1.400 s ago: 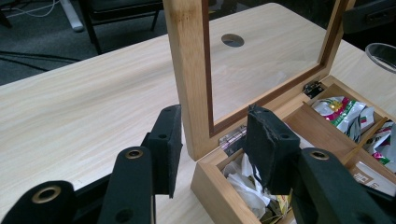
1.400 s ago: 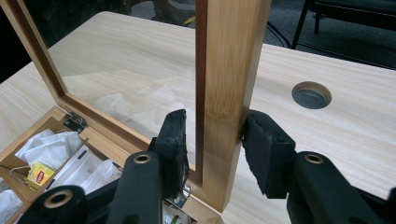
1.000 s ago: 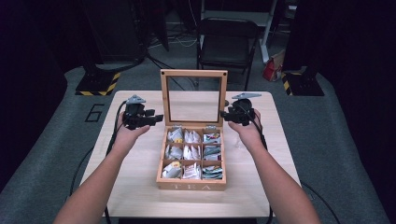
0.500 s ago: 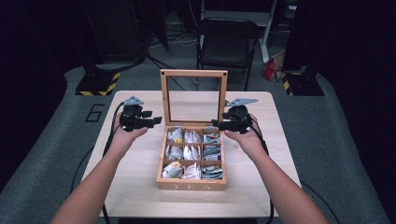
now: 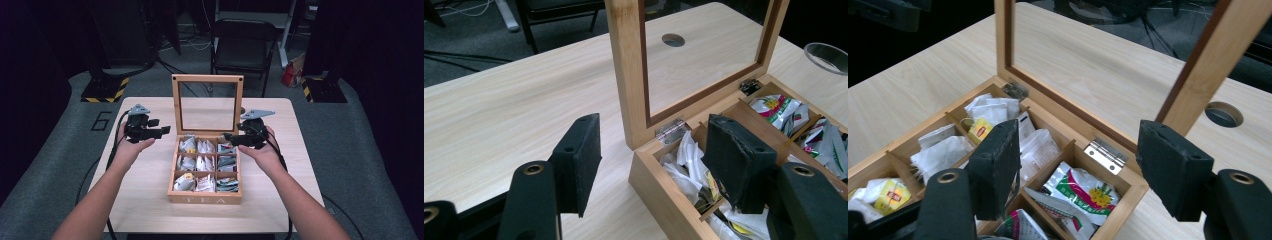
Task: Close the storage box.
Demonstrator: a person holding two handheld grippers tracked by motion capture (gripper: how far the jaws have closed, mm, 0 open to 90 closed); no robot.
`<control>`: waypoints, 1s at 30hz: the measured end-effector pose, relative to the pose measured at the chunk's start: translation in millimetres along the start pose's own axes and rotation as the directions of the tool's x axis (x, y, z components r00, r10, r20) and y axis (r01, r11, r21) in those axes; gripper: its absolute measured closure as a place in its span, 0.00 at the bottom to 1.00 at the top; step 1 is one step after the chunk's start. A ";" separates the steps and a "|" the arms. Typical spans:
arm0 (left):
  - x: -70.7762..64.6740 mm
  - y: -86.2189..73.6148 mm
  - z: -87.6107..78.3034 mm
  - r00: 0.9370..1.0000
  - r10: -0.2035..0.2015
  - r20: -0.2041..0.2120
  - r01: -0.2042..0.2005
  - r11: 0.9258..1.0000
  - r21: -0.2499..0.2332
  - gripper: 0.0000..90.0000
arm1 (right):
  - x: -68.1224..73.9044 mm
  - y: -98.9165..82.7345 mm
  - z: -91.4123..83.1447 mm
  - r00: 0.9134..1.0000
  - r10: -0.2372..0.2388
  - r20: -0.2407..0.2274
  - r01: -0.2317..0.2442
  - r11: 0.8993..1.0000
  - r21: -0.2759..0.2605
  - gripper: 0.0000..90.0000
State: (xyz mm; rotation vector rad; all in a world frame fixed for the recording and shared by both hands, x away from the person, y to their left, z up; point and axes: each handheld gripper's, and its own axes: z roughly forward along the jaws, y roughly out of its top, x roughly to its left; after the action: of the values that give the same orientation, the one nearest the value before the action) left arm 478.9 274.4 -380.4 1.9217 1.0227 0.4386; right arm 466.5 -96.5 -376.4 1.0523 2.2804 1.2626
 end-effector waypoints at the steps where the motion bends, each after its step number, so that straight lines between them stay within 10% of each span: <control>1: -0.5 -0.3 -1.3 1.000 0.002 0.000 -0.002 1.000 0.003 0.44 | 1.4 -0.1 -0.5 1.000 -0.009 0.000 0.009 1.000 -0.002 0.37; 30: -15.8 -13.9 -12.2 0.997 0.008 0.079 -0.008 1.000 0.002 0.46 | 28.5 -15.6 1.8 0.993 -0.078 -0.091 0.078 0.997 -0.002 0.43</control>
State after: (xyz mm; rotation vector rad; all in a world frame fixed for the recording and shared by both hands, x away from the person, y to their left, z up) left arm 454.9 272.2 -384.0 1.9302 0.9651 0.3628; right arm 441.4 -79.7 -388.5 0.9141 2.3662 1.3023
